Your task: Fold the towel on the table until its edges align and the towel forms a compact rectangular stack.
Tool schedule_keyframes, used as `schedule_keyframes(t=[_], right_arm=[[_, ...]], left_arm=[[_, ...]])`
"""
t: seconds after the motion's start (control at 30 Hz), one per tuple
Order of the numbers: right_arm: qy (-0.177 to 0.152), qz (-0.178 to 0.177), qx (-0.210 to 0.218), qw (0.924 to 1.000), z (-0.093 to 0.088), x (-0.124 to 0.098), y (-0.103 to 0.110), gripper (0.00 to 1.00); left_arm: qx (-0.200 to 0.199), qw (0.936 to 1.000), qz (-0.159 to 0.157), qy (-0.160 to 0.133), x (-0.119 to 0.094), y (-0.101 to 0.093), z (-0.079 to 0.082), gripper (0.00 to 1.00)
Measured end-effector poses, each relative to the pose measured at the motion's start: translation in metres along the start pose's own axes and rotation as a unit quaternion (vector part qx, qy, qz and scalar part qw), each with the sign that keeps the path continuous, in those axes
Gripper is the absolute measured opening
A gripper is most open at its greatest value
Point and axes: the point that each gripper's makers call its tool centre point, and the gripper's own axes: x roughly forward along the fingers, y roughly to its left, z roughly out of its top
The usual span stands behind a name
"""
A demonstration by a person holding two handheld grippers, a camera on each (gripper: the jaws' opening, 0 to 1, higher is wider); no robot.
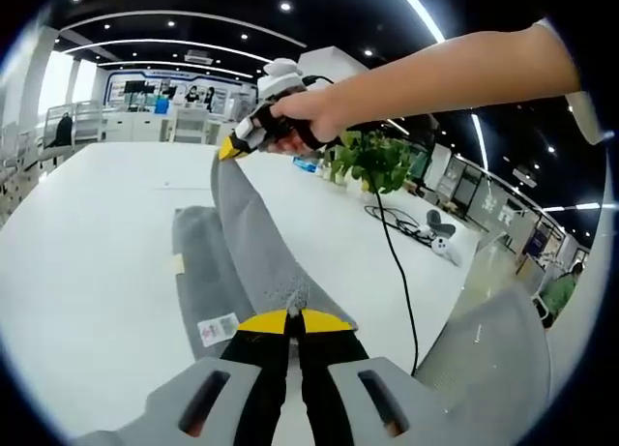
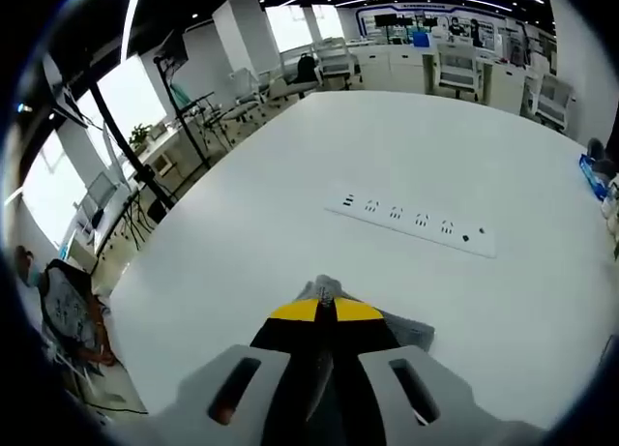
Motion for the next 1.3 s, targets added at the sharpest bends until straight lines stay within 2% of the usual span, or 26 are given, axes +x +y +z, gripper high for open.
schedule_keyframes(t=[0.4, 0.63, 0.9, 1.13, 1.3], right_arm=[[0.005, 0.007, -0.016, 0.9998, -0.008, 0.016, 0.023, 0.01], [0.010, 0.002, -0.029, 0.9995, -0.008, 0.026, 0.027, 0.01], [0.016, -0.021, -0.043, 0.9987, -0.010, 0.040, 0.026, 0.01], [0.011, -0.041, -0.046, 0.9980, -0.012, 0.054, 0.025, 0.02], [0.001, -0.044, -0.043, 0.9981, -0.012, 0.052, 0.024, 0.04]], left_arm=[[-0.018, 0.9993, 0.020, 0.025, -0.004, 0.022, -0.025, 0.03], [-0.013, 0.9986, 0.030, 0.041, -0.004, 0.029, -0.033, 0.02], [-0.012, 0.9975, 0.051, 0.047, -0.002, 0.049, -0.040, 0.03], [-0.025, 0.9965, 0.063, 0.048, -0.002, 0.062, -0.043, 0.03], [-0.040, 0.9957, 0.059, 0.058, -0.005, 0.064, -0.048, 0.04]])
